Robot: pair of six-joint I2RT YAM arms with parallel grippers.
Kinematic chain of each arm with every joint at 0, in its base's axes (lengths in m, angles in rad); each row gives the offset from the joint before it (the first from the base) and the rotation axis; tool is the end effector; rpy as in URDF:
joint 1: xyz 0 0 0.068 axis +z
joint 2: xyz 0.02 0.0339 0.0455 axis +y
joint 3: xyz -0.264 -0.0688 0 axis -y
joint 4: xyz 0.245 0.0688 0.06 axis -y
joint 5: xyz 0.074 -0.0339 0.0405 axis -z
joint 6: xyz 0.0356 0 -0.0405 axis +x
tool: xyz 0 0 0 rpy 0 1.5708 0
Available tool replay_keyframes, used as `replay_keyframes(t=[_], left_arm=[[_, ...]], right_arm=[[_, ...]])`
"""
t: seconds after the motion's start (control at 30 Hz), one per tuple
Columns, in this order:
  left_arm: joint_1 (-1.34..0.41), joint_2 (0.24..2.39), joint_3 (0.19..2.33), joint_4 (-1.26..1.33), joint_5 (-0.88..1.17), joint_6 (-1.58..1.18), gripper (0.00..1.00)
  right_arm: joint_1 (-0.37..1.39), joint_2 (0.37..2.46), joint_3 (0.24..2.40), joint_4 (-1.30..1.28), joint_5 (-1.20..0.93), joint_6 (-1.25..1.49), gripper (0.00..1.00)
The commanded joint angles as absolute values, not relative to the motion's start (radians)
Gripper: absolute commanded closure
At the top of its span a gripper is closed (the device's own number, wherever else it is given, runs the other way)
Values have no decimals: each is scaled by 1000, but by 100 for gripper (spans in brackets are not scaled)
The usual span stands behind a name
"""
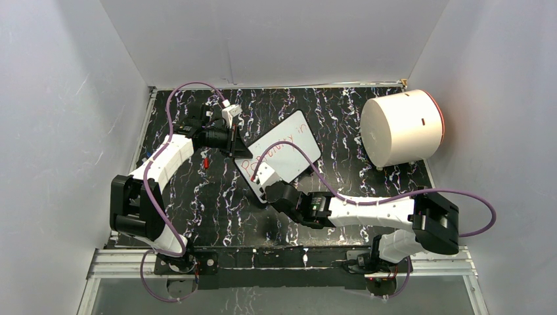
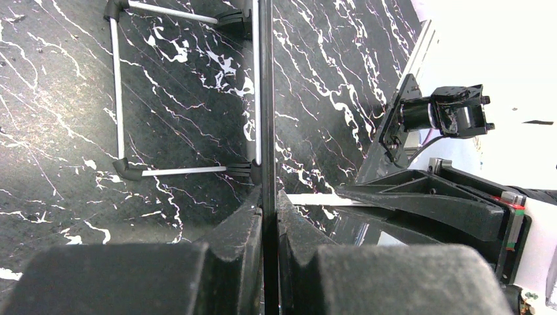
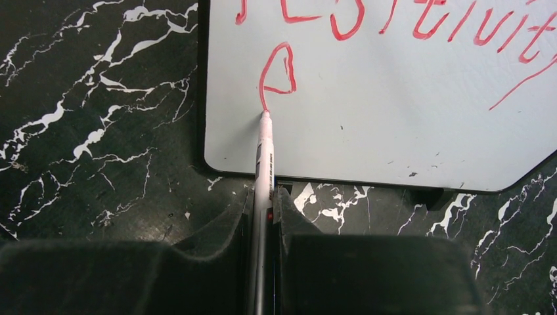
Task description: Write a sentence on the whiteboard
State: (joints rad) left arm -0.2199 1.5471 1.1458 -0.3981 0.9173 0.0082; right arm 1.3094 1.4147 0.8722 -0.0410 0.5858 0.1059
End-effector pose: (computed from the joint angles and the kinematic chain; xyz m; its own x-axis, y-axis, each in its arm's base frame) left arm 0.3153 -0.0994 0.2684 -0.6941 0.1603 -0.7018 0.6785 0.4713 -0.5635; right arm 0.0982 0.2908 0.2421 -0.2141 -0.4594 -0.8621 -0.6668 0.7136 -0.2147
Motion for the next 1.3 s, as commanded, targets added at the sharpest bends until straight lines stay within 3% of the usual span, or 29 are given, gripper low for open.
replay_keyframes(t=[0.0,1.27], left_arm=[[-226,1576,1140,-463,869,26,100],[-227,1586,1142,-464,868,24,100]], right_arm=[[1304,1406,860,-42,620,116,100],[1247,1338,866,108,621,62,100]])
